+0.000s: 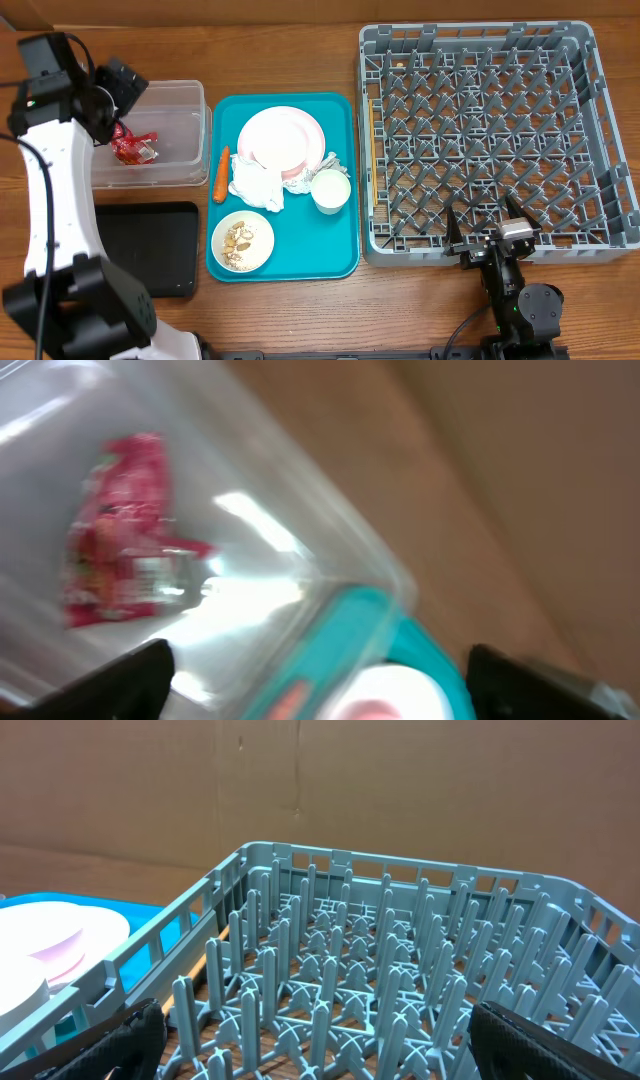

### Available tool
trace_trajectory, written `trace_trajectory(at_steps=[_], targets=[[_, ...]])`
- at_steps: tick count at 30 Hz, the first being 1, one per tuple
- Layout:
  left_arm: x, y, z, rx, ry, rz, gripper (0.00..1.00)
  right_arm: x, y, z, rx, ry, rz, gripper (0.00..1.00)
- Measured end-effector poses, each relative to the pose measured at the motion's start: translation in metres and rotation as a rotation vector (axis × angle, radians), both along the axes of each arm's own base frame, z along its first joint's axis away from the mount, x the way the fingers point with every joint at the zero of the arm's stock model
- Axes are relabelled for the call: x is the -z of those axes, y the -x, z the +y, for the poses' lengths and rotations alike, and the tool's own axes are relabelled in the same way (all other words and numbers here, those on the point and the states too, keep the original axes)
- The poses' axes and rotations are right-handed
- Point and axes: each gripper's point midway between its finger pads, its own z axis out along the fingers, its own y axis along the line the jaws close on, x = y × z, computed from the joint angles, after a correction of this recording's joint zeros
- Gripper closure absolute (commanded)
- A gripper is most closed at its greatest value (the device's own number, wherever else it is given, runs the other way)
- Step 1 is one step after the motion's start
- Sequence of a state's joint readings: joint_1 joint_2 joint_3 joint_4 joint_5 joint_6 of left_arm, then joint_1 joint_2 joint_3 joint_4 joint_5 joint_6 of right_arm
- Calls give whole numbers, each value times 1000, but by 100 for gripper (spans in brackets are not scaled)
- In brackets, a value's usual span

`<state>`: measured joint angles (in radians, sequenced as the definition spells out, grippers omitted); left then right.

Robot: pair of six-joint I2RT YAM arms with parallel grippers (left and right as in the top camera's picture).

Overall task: Sort waste into correct bins and load items into the dishwasher
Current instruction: 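Move the left gripper back over the tissues on the teal tray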

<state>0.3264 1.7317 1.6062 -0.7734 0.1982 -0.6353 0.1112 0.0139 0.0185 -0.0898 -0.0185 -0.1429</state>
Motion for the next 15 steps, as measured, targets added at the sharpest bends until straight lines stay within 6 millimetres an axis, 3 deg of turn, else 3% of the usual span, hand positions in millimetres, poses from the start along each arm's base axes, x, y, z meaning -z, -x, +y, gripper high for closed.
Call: trace_trajectory(at_steps=[4, 11, 15], targets=[[-27, -9, -33, 136, 39, -103, 0, 0, 0, 0, 1, 0, 0, 0], [-50, -16, -130, 603, 84, -256, 2, 0, 0, 0, 1, 0, 0, 0], [-54, -12, -155, 734, 66, -293, 10, 0, 0, 0, 1, 0, 0, 0]])
